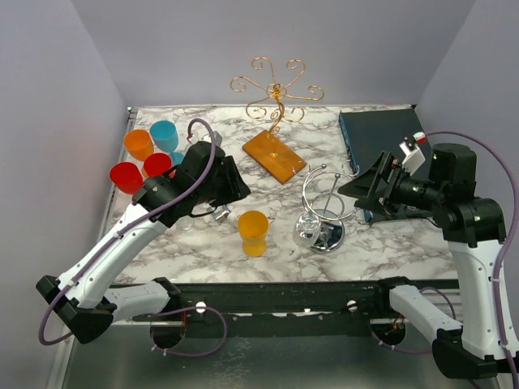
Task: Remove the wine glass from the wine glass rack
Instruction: Pick up the wine glass from the wine rack.
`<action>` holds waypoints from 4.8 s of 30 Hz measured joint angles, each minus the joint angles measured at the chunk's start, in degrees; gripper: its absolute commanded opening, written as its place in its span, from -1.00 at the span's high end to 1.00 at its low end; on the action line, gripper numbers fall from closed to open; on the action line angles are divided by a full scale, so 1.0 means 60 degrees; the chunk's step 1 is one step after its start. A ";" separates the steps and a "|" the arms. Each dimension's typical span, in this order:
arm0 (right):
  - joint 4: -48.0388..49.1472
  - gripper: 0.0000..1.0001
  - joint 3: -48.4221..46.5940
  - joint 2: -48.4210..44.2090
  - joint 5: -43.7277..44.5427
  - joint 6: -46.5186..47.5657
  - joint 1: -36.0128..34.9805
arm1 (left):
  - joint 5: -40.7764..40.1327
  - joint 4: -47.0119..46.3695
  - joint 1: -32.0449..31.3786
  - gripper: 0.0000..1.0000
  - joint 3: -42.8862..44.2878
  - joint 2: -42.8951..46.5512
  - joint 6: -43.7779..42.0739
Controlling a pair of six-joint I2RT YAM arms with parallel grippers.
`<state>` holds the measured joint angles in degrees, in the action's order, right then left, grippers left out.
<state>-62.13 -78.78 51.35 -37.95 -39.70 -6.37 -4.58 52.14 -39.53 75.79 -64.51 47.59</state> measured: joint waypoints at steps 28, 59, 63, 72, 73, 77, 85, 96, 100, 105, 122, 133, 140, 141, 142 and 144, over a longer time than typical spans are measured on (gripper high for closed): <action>-0.0055 -0.83 0.0736 0.0324 -0.0193 0.0339 -0.0171 | -0.0521 -0.1290 -0.1013 -0.06 -0.0171 -0.1016 0.0641; 0.1475 -0.09 0.2554 0.0262 0.2415 -0.2565 -0.3723 | -0.0066 -0.2040 -0.1013 -0.09 -0.0171 -0.1304 0.0477; 0.1610 -0.04 0.2736 0.0193 0.2597 -0.2816 -0.3945 | 0.0036 -0.2055 -0.1005 -0.09 -0.0171 -0.1304 0.0466; 0.1912 0.20 0.3144 -0.0004 0.3016 -0.3311 -0.4386 | 0.0178 -0.2255 -0.0994 -0.09 -0.0171 -0.1308 0.0470; 0.1920 0.23 0.3158 -0.0022 0.3053 -0.3348 -0.4390 | 0.0200 -0.2255 -0.0994 -0.09 -0.0171 -0.1308 0.0474; 0.2065 0.25 0.3268 -0.0138 0.3158 -0.3497 -0.4415 | 0.0291 -0.2269 -0.0994 -0.09 -0.0171 -0.1308 0.0492; 0.2295 0.41 0.3781 -0.0605 0.3279 -0.3894 -0.4426 | 0.0474 -0.2404 -0.0994 -0.09 -0.0277 -0.1308 0.0565; 0.2787 0.41 0.4251 -0.1009 0.3355 -0.4382 -0.4430 | 0.1410 -0.2765 -0.0994 -0.09 -0.0608 -0.1300 0.0947; 0.2965 0.48 0.4255 -0.1005 0.3359 -0.4408 -0.4430 | 0.1847 -0.2973 -0.0994 -0.09 -0.0827 -0.1264 0.1169; 0.3118 0.68 0.4357 -0.1005 0.3355 -0.4455 -0.4430 | 0.2215 -0.3184 -0.0994 -0.09 -0.1053 -0.1100 0.1399; 0.3198 0.45 0.4371 -0.0994 0.3304 -0.4488 -0.4430 | 0.3373 -0.3847 -0.0994 -0.09 -0.1508 -0.0885 0.2284; 0.3093 0.25 0.4182 -0.0882 0.3231 -0.4386 -0.4430 | 0.3523 -0.3967 -0.0994 -0.09 -0.1621 -0.0852 0.2426; 0.2889 0.36 0.4033 -0.0831 0.3224 -0.4251 -0.4430 | 0.3523 -0.3967 -0.0994 -0.10 -0.1621 -0.0820 0.2448; 0.2874 0.37 0.4033 -0.0827 0.3213 -0.4226 -0.4430 | 0.3523 -0.3967 -0.0994 -0.10 -0.1621 -0.0820 0.2459; 0.2852 0.37 0.4033 -0.0827 0.3206 -0.4204 -0.4430 | 0.3523 -0.3967 -0.0994 -0.10 -0.1625 -0.0820 0.2463; 0.2823 0.41 0.4033 -0.0827 0.3195 -0.4186 -0.4430 | 0.3523 -0.3967 -0.0994 -0.10 -0.1625 -0.0820 0.2463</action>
<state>-45.19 -54.59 46.39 -18.79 -64.82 -32.95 16.56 28.34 -45.50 66.04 -69.43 62.37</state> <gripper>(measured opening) 0.317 0.549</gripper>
